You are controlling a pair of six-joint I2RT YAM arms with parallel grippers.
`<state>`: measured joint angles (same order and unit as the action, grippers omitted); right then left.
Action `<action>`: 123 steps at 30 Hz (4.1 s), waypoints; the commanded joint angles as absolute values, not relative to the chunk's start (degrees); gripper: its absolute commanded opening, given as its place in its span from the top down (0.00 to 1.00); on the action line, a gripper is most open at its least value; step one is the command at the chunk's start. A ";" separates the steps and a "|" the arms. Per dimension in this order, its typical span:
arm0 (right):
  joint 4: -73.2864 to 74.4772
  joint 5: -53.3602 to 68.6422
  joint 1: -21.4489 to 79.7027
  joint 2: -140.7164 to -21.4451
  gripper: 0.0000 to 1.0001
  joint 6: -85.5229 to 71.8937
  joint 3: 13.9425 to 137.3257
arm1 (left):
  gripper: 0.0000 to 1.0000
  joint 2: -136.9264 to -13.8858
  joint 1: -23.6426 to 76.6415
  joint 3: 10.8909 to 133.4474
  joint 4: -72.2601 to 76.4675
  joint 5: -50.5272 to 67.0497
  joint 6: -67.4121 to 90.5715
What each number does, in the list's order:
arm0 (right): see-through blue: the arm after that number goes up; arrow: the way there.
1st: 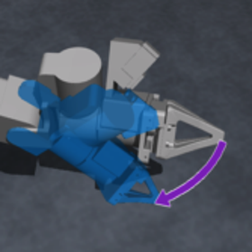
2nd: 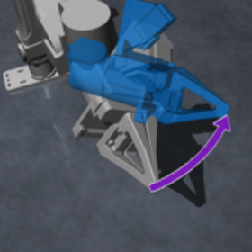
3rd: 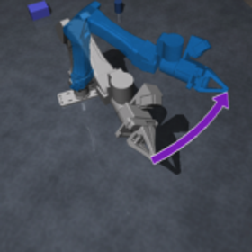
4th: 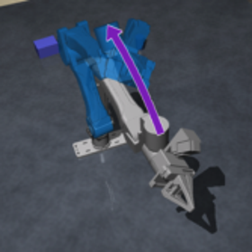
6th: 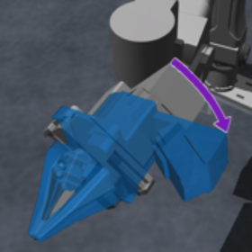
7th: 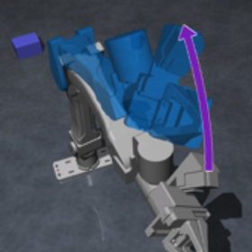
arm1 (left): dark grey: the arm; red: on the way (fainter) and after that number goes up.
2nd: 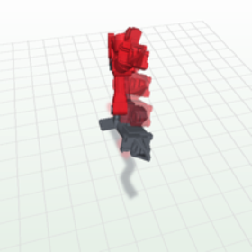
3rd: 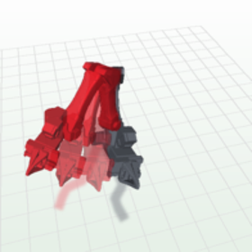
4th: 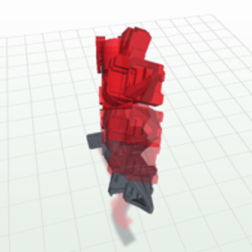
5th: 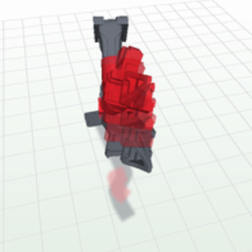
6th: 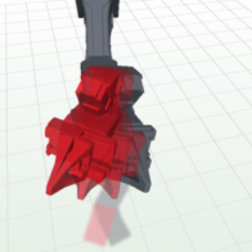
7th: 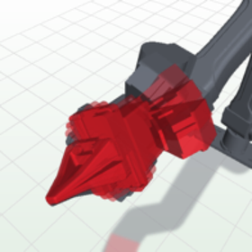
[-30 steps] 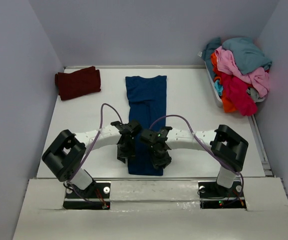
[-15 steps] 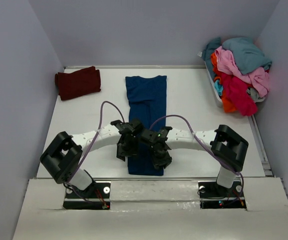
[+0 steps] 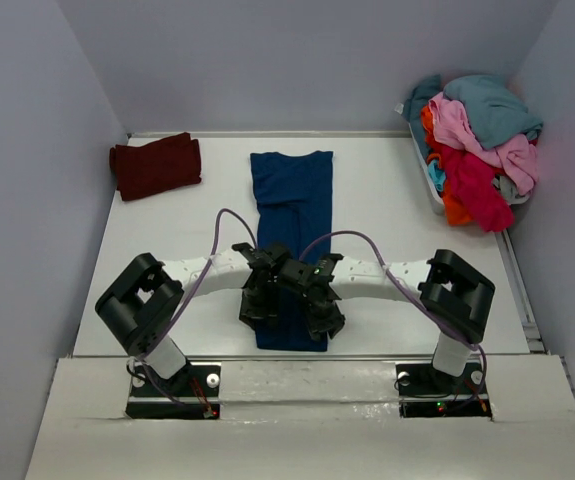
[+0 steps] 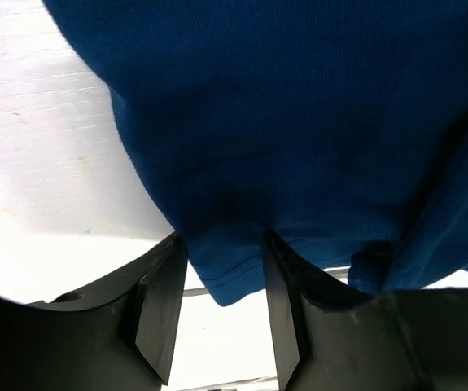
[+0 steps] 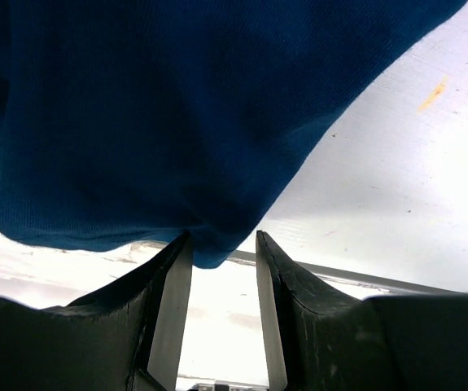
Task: Fold and stack the t-shirts
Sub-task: Grab the bottom of the folded rectangular tshirt with both arms
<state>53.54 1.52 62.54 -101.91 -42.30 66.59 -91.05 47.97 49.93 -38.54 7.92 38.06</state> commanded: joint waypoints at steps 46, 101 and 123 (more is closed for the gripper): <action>41.40 2.99 62.49 -100.11 0.67 -51.68 60.03 | 0.68 -86.75 48.87 47.46 -37.18 7.12 39.72; 69.16 -17.39 72.25 -91.04 0.93 -60.29 77.76 | 0.94 -71.00 57.74 58.68 -53.08 -11.14 53.71; 65.04 -26.98 58.72 -96.68 0.93 -47.73 89.21 | 0.94 -89.20 44.04 79.80 -46.51 -24.26 37.63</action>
<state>70.22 -23.66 59.27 -94.00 -53.10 89.71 -84.62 46.85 76.20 -54.08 -18.15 44.12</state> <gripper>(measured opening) 0.106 0.084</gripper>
